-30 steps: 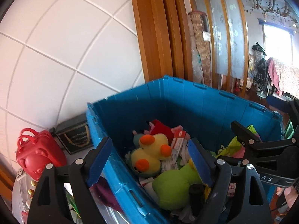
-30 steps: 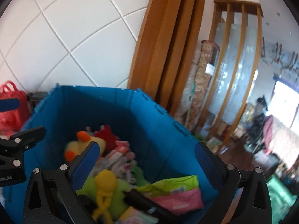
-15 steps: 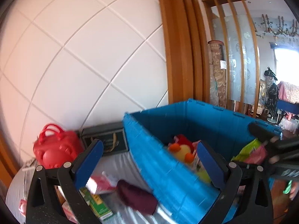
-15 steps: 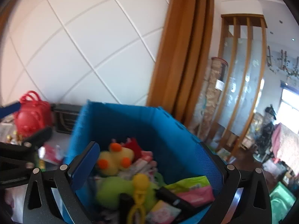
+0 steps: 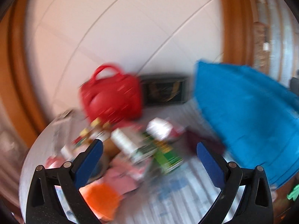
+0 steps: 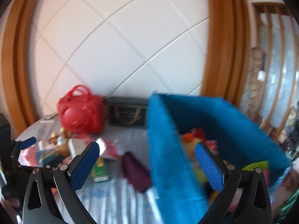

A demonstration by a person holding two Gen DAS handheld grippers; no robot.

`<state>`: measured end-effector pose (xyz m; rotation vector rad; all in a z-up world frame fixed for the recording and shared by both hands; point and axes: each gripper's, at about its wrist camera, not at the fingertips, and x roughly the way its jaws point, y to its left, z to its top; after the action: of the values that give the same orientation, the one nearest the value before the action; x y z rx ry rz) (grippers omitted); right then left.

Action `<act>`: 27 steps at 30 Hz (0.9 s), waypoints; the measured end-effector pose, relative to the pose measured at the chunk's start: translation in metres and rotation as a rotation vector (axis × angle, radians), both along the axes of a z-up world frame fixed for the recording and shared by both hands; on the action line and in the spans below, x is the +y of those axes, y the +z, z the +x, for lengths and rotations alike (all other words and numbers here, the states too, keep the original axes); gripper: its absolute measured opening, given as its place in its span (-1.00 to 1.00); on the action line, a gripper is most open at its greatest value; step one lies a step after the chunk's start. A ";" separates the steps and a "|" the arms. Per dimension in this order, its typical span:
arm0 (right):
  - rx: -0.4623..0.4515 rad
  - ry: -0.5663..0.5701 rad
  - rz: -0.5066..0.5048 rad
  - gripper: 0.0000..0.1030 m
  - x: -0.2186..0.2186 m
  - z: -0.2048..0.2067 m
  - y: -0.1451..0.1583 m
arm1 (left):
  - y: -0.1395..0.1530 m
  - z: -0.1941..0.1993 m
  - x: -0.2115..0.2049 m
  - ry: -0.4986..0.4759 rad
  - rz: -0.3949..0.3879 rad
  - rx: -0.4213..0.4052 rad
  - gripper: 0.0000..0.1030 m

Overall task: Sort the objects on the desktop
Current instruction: 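Move both open tools back over the pile on the bed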

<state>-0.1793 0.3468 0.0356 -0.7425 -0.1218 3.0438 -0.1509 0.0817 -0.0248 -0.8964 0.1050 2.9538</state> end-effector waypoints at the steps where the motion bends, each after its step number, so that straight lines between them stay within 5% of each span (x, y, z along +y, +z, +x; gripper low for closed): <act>1: -0.024 0.012 -0.008 1.00 -0.010 -0.007 -0.009 | -0.011 -0.001 -0.023 0.044 -0.005 -0.031 0.98; 11: -0.227 0.040 -0.035 1.00 -0.051 -0.065 -0.098 | -0.088 -0.008 -0.150 0.250 0.042 -0.193 0.98; 23: -0.420 0.074 -0.067 1.00 -0.049 -0.129 -0.181 | -0.138 -0.083 -0.153 0.262 -0.017 -0.303 0.23; 27: -0.473 0.115 -0.074 1.00 -0.063 -0.158 -0.203 | -0.155 -0.102 -0.160 0.270 -0.013 -0.357 0.16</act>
<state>-0.3371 0.2834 -0.1670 -1.4960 -0.0535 2.9207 -0.2524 -0.0779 -0.1795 -1.5324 -0.0135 2.9650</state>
